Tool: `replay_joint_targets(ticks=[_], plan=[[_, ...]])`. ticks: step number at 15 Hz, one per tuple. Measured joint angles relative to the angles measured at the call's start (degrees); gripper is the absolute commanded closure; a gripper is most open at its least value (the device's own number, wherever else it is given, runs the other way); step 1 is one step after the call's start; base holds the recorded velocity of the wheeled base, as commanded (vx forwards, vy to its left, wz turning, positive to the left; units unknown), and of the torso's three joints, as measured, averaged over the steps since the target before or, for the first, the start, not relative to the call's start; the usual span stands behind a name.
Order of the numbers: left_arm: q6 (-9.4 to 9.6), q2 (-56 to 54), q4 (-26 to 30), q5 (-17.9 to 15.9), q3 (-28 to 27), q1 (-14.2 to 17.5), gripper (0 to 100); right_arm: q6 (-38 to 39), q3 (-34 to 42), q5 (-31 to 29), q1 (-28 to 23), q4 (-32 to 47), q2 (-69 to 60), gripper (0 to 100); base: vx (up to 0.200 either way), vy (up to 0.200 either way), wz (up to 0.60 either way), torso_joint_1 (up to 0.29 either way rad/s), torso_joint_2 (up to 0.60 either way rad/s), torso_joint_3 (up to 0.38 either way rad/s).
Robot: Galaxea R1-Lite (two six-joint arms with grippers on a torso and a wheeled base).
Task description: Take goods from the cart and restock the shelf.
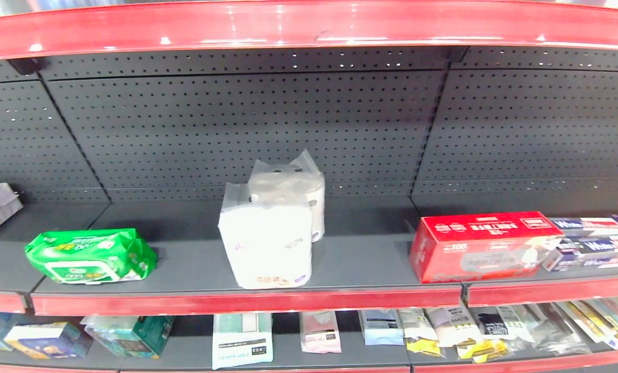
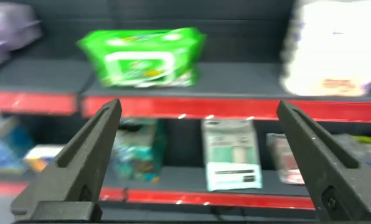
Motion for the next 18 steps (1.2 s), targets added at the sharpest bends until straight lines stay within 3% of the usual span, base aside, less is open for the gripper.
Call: replay_joint_targets(ticks=[3, 10, 12, 14, 16, 18], plan=[[0.02, 0.01, 0.02, -0.07, 0.0, 0.0, 0, 0.0, 0.0, 0.05, 0.02, 0.0, 0.0, 0, 0.0, 0.0, -0.6, 0.004, 0.0, 0.005], [0.04, 0.95, 0.15, -0.87, -0.16, -0.18, 0, 0.2, 0.0, 0.0, 0.05, 0.0, 0.0, 0, 0.0, 0.0, 0.0, 0.0, 0.0, 0.0], [-0.44, 2.79, 0.34, -1.19, -3.41, -0.33, 0, 0.22, 0.0, 0.0, -0.01, 0.0, 0.0, 0, 0.0, 0.0, 0.0, 0.0, 0.0, 0.0], [-2.06, 8.77, 0.12, -0.55, -9.67, -0.4, 0, 0.22, 0.0, 0.0, 0.0, 0.0, 0.0, 0, 0.0, 0.0, 0.0, 0.0, 0.0, 0.0], [-2.26, 19.94, 0.02, 1.71, -15.9, 0.44, 0, 0.22, 0.0, 0.0, 0.0, -0.02, 0.0, 0, 0.0, 0.0, 0.0, 0.0, 0.0, 0.0], [-1.57, 33.28, 0.43, 4.22, -20.58, 3.35, 0, 0.22, 0.0, 0.0, 0.02, 0.0, 0.0, 0, 0.0, 0.0, 0.0, 0.0, 0.0, 0.0]])
